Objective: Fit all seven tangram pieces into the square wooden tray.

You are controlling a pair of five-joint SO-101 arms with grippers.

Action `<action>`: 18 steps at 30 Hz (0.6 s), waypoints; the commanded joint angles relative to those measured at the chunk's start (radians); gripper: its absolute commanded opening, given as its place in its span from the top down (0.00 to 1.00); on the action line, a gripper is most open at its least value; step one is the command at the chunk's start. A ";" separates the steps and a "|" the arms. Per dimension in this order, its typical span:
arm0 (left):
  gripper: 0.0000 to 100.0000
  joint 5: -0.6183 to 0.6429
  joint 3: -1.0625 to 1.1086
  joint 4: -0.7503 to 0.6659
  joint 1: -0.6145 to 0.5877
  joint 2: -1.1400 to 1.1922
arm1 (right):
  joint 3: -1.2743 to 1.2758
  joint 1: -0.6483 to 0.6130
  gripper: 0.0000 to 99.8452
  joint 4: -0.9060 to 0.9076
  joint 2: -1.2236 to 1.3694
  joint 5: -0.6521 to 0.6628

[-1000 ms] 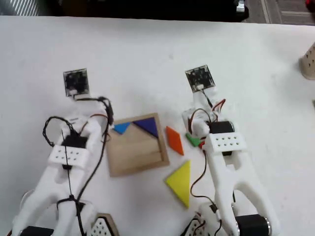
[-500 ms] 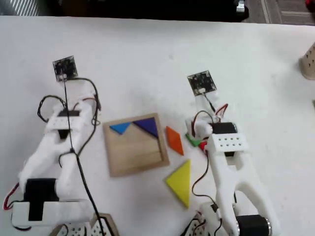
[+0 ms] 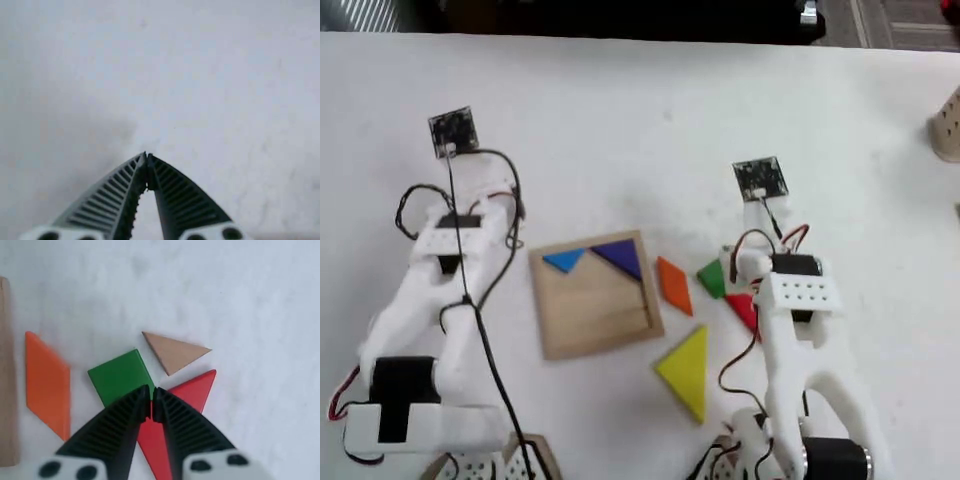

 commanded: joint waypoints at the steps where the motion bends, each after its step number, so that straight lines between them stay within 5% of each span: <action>1: 0.98 0.008 -0.055 -0.014 -0.028 -0.004 | -0.014 -0.033 0.98 0.021 -0.015 0.044; 10: 0.98 0.008 -0.057 -0.018 -0.041 -0.004 | -0.017 -0.168 0.78 0.079 -0.015 0.051; 18: 0.98 0.006 -0.049 -0.041 -0.042 -0.002 | -0.015 -0.286 0.80 0.124 -0.010 0.336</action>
